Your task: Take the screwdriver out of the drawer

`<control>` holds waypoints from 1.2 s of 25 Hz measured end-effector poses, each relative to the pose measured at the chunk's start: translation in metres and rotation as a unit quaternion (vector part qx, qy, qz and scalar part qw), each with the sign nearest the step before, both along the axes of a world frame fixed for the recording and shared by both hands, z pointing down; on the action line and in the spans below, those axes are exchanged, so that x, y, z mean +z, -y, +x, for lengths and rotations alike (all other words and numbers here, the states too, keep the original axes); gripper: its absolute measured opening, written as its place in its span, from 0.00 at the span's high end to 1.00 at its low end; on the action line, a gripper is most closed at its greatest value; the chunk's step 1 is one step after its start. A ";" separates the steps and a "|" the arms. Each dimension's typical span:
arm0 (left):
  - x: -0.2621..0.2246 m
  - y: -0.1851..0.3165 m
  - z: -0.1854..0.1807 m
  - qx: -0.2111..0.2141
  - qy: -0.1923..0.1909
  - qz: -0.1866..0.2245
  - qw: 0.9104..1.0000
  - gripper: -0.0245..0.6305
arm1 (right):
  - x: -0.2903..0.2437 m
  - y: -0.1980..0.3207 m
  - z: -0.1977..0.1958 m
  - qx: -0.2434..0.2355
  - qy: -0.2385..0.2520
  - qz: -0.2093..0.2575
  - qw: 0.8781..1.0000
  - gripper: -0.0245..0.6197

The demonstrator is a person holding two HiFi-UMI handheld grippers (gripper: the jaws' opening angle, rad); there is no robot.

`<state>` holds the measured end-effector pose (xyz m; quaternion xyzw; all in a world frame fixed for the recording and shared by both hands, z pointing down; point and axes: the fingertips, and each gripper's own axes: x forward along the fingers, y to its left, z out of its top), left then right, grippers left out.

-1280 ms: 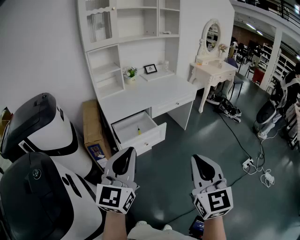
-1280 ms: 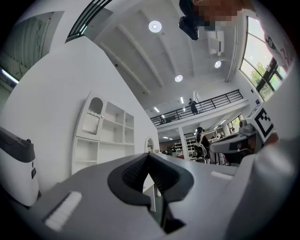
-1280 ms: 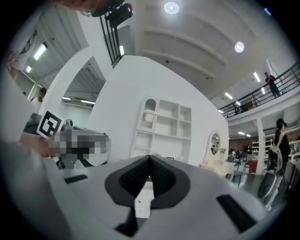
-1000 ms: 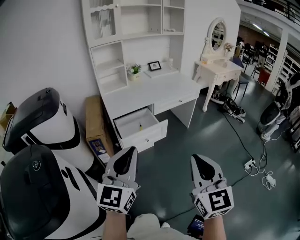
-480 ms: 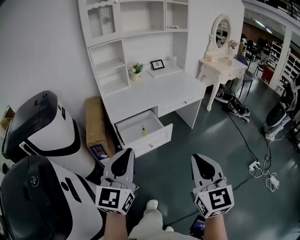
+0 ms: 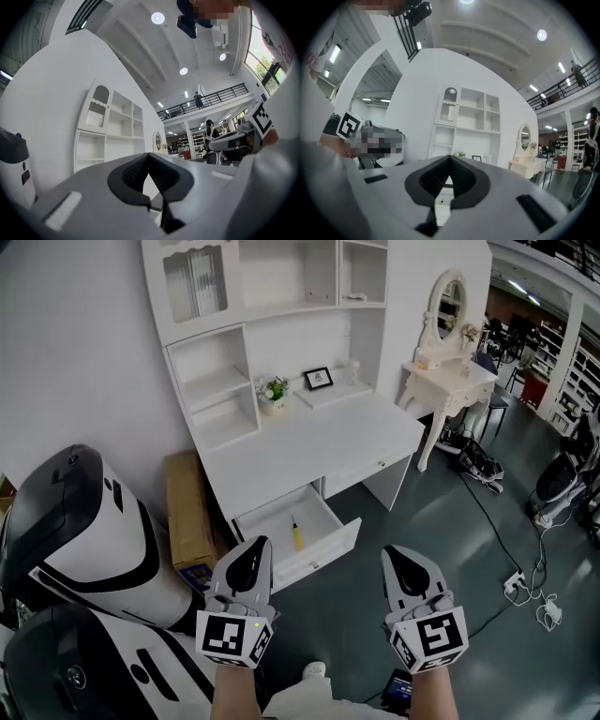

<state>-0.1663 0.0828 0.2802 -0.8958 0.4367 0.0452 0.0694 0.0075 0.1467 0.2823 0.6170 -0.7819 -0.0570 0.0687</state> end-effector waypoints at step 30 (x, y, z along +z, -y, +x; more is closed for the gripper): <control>0.030 0.135 0.016 -0.025 0.001 -0.027 0.999 0.95 | 0.027 0.150 0.032 -0.016 0.002 -0.020 1.000 0.95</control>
